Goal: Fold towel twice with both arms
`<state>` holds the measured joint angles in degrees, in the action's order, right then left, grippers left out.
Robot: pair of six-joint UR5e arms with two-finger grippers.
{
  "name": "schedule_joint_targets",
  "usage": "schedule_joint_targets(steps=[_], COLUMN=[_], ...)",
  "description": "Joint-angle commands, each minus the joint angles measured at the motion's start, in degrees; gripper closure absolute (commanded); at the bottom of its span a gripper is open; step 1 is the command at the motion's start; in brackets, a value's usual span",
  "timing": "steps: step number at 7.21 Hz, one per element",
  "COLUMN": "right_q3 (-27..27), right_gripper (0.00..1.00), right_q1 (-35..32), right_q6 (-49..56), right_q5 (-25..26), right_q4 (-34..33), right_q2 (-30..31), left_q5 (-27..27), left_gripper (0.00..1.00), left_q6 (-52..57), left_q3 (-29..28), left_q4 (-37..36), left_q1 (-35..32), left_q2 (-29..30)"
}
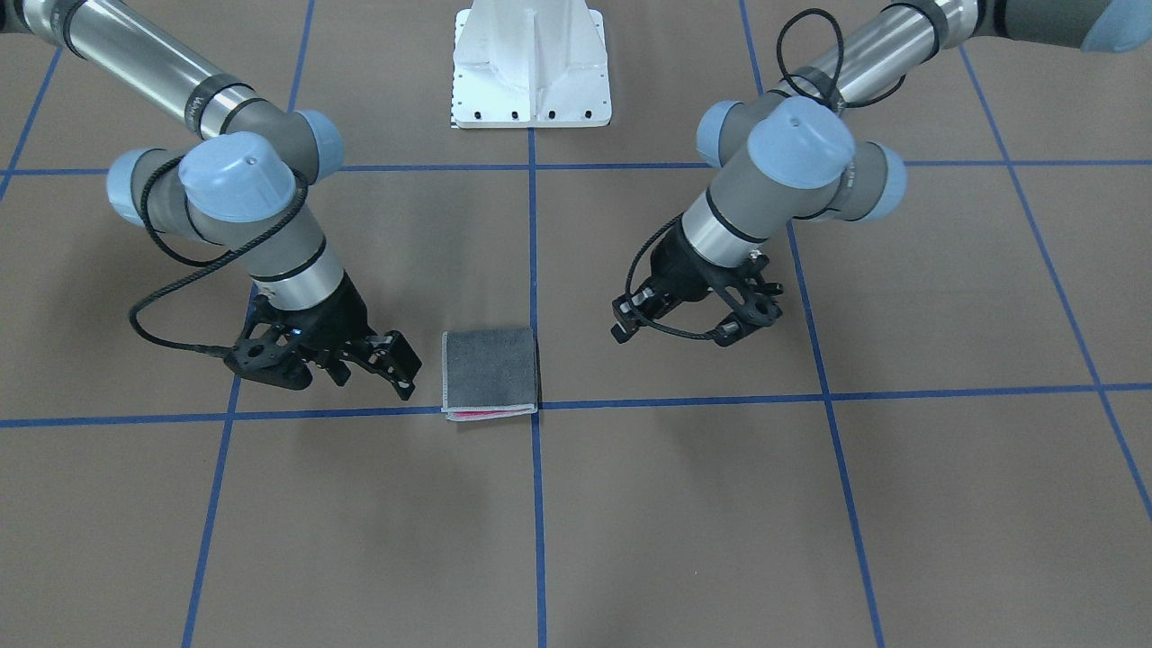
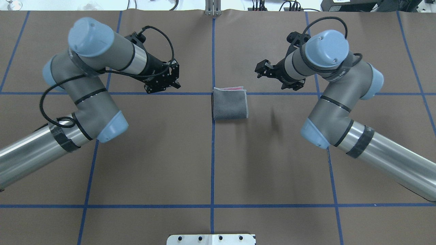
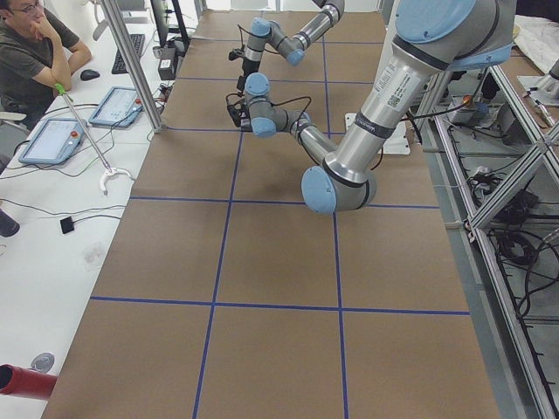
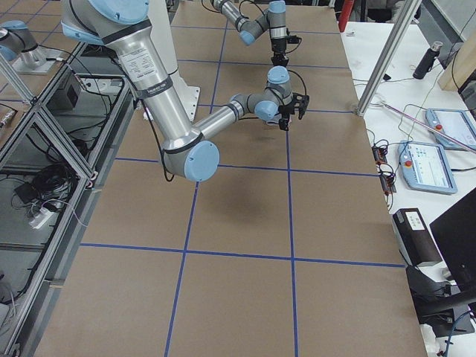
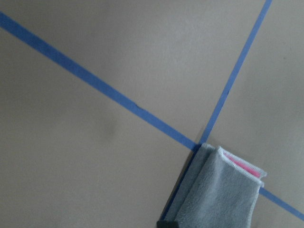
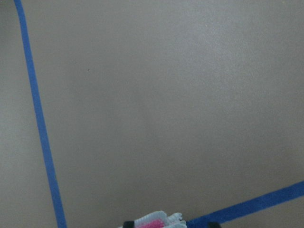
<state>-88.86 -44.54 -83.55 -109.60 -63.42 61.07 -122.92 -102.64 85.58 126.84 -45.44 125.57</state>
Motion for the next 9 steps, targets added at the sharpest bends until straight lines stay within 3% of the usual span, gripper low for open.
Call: schedule_joint_targets(steps=[1,5,7,9], right_q3=[-5.9,-6.2,-6.2,-6.7], right_gripper=[0.00,0.00,0.00,0.00], right_q1=[-5.0,-19.8,-26.3,-32.8], right_q6=[8.0,34.7,52.1,69.5], right_q5=[-4.9,-15.9,-18.0,-20.2], right_q4=[-0.2,-3.1,-13.8,-23.4], right_q2=[8.7,19.2,20.0,23.4], left_q5=[-3.9,-5.1,-5.1,-5.0], left_gripper=[0.02,0.01,0.01,0.01], left_q6=[10.3,45.8,71.3,89.8], left_q3=[4.3,10.3,9.7,9.3], left_q4=[-1.0,-3.2,-6.7,-18.1], left_q1=[-5.5,-14.6,-21.6,-28.2], left_q2=[-6.6,-26.1,-33.8,-35.9])
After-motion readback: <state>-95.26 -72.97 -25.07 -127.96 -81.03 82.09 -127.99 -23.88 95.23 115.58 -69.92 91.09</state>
